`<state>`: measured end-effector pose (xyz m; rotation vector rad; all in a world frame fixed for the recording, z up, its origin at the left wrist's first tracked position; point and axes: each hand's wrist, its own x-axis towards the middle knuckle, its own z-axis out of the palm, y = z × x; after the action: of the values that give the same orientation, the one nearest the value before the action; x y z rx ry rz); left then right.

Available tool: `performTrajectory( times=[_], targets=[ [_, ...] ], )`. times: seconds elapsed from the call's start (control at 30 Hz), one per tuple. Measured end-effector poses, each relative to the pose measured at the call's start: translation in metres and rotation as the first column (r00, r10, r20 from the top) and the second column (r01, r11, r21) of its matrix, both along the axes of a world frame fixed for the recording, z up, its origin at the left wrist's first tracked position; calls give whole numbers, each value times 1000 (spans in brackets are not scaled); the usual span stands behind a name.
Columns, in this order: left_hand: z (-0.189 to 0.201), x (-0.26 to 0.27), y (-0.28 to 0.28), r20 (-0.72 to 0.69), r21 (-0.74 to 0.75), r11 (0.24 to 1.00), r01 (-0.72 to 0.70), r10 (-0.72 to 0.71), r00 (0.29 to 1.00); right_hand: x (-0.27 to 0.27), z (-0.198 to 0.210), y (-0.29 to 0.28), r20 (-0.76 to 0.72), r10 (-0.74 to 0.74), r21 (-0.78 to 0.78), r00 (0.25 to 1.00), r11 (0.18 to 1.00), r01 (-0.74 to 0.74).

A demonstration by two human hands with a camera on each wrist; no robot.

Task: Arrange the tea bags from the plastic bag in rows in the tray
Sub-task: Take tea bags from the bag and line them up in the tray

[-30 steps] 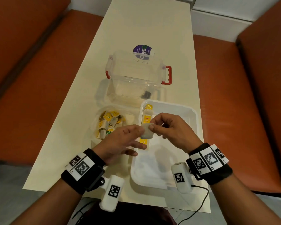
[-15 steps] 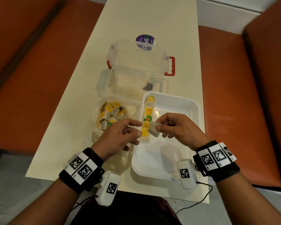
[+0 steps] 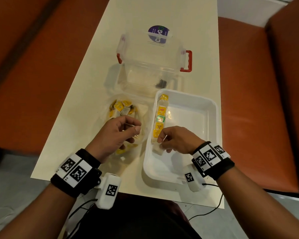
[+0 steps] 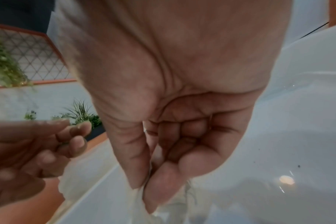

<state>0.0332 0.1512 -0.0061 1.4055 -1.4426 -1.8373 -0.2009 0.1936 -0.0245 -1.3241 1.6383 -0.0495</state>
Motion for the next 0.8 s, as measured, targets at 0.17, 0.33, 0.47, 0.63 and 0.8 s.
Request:
performTrajectory(
  times=[0.17, 0.33, 0.47, 0.63, 0.8],
  targets=[
    [1, 5, 0, 5, 0, 1000, -3, 3, 1000, 3, -14, -10, -147, -18, 5, 989, 1000, 19],
    [2, 8, 0, 12, 3, 1000, -1, 1, 1000, 3, -20, -16, -218, -76, -56, 973, 996, 66],
    [2, 11, 1, 13, 9, 1000, -5, 5, 1000, 3, -20, -16, -215, -106, -44, 971, 994, 99],
    [5, 12, -2, 16, -1, 1000, -18, 18, 1000, 3, -23, -18, -179, -163, -40, 970, 987, 158],
    [3, 15, -8, 64, -64, 998, -3, 7, 998, 2, -24, -18, -157, -162, -9, 974, 987, 162]
  ],
)
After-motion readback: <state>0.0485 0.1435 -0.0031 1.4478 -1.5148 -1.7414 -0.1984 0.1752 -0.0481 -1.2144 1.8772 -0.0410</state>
